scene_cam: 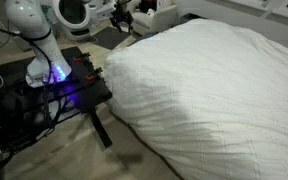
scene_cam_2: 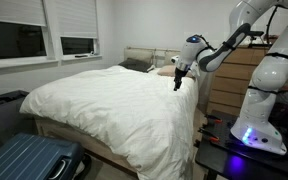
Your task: Make the bed
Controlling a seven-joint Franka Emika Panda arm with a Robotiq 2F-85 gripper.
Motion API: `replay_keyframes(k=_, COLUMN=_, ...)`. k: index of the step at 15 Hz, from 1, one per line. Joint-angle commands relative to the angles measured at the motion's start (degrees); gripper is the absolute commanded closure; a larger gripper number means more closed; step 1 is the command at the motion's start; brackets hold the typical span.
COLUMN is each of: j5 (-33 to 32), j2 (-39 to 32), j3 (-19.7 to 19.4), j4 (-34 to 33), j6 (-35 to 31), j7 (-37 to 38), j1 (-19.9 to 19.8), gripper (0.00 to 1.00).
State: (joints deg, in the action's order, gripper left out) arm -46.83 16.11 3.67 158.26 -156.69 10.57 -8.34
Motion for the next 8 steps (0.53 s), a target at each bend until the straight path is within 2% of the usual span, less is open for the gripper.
replay_keyframes(k=1, j5=-1.6, j2=1.2, j3=-1.1, j4=0.0, j6=-1.8, j7=1.3, j1=-2.0, gripper=0.0)
replay_keyframes(k=2, j5=0.0, j2=0.2, j3=-0.7, j4=-0.1, j6=-0.5, j7=0.0, j1=-0.7, gripper=0.0)
replay_keyframes(k=8, j5=0.0, j2=0.3, j3=-1.1, j4=-0.1, j6=-0.9, j7=0.0, j1=-1.4, gripper=0.0)
